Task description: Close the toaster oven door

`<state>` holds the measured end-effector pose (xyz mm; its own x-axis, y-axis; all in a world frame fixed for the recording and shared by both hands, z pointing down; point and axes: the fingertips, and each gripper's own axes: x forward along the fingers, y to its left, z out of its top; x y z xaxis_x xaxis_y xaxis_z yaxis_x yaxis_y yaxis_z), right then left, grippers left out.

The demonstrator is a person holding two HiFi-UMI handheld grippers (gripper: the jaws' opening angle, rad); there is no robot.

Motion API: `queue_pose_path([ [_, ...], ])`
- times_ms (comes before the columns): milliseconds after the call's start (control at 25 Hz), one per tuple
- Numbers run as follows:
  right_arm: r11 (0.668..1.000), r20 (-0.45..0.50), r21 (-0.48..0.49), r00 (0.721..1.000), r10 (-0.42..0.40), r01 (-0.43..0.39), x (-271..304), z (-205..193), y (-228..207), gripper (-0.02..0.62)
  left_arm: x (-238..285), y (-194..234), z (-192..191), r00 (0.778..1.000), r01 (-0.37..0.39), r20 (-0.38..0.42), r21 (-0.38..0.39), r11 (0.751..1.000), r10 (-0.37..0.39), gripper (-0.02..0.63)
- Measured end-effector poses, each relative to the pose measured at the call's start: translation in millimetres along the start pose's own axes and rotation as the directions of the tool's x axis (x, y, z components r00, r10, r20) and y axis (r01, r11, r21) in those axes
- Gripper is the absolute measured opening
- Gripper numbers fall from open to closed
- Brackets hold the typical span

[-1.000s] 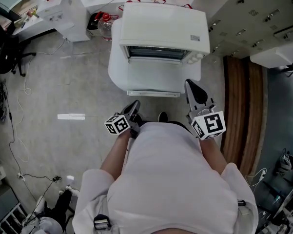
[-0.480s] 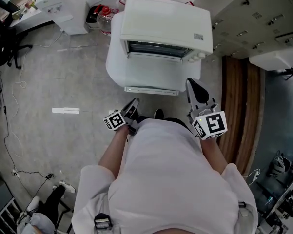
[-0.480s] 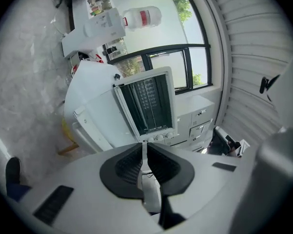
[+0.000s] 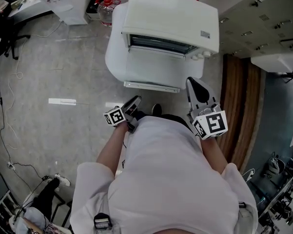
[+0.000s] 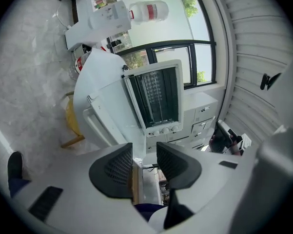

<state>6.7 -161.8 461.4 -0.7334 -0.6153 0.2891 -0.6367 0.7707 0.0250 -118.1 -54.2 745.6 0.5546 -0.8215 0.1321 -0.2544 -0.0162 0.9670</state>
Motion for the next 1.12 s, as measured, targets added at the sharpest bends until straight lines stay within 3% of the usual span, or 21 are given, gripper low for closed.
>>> queue_pose_path([
  [160,1.000,-0.011,-0.001,1.000,0.013,-0.013,6,-6,1,0.008,1,11,2,0.999,0.038,0.038,-0.046,0.998,-0.036,0.203],
  [360,1.000,-0.024,-0.005,1.000,0.007,-0.008,6,-14,-4,0.008,2,25,4,0.994,0.088,0.067,-0.059,0.994,-0.084,0.213],
  [680,1.000,-0.050,0.000,0.999,0.002,-0.002,10,-38,-14,0.008,11,65,-4,0.998,0.016,0.066,-0.106,0.994,-0.009,0.213],
  [1000,1.000,-0.052,-0.007,0.999,0.013,-0.014,17,-53,-22,0.008,25,93,-9,0.995,0.001,0.097,-0.158,0.987,0.014,0.213],
  [1120,1.000,-0.045,-0.016,0.999,0.014,-0.015,19,-56,-23,0.009,28,101,-8,0.995,0.001,0.098,-0.122,0.993,0.011,0.213],
])
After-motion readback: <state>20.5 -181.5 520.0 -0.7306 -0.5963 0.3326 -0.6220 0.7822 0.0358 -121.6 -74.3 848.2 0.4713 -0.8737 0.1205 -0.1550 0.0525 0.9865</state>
